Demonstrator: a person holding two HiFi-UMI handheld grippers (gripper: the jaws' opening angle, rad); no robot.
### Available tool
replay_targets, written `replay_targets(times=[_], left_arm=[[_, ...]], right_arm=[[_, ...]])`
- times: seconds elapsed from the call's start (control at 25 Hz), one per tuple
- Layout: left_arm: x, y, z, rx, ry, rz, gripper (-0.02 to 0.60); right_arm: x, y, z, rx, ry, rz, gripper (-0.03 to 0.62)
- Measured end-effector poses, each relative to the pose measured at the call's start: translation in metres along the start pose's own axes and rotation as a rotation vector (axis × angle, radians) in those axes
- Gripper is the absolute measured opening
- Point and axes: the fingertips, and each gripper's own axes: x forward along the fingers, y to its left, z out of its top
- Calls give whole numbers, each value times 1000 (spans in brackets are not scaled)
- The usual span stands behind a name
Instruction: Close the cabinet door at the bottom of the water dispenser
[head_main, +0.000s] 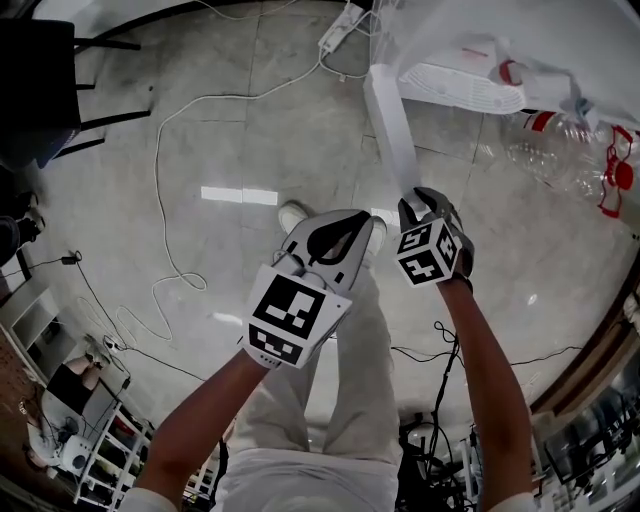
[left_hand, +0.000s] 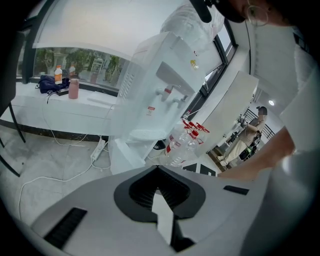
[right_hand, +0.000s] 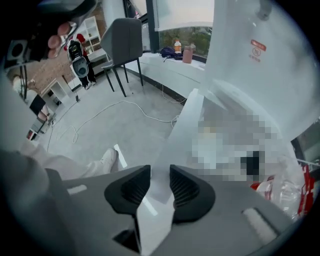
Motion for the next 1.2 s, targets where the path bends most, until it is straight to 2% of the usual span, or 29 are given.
replay_targets(times=[0.12, 0.24, 0.52, 0.76, 0.84, 0.96, 1.2], left_arm=[[2, -4, 0, 6, 5, -2, 5], [6, -8, 0, 12, 9, -4, 5], [14, -18, -2, 20, 13, -9, 5], [19, -24, -4, 30, 24, -13, 5], [20, -26, -4, 32, 27, -12, 5], [25, -30, -4, 34, 30, -17, 5], [34, -38, -1, 43, 39, -29, 5]], right_arm=[[0, -9, -5, -37, 14, -68, 132], [-1, -22, -10, -27, 34, -130, 130], [-2, -38, -16, -50, 29, -173, 127], [-7, -62, -25, 38, 19, -236, 110], [-8, -71, -27, 45, 17, -273, 66], [-10, -85, -32, 66, 16, -301, 57], [-12, -106, -34, 35, 19, -325, 57]])
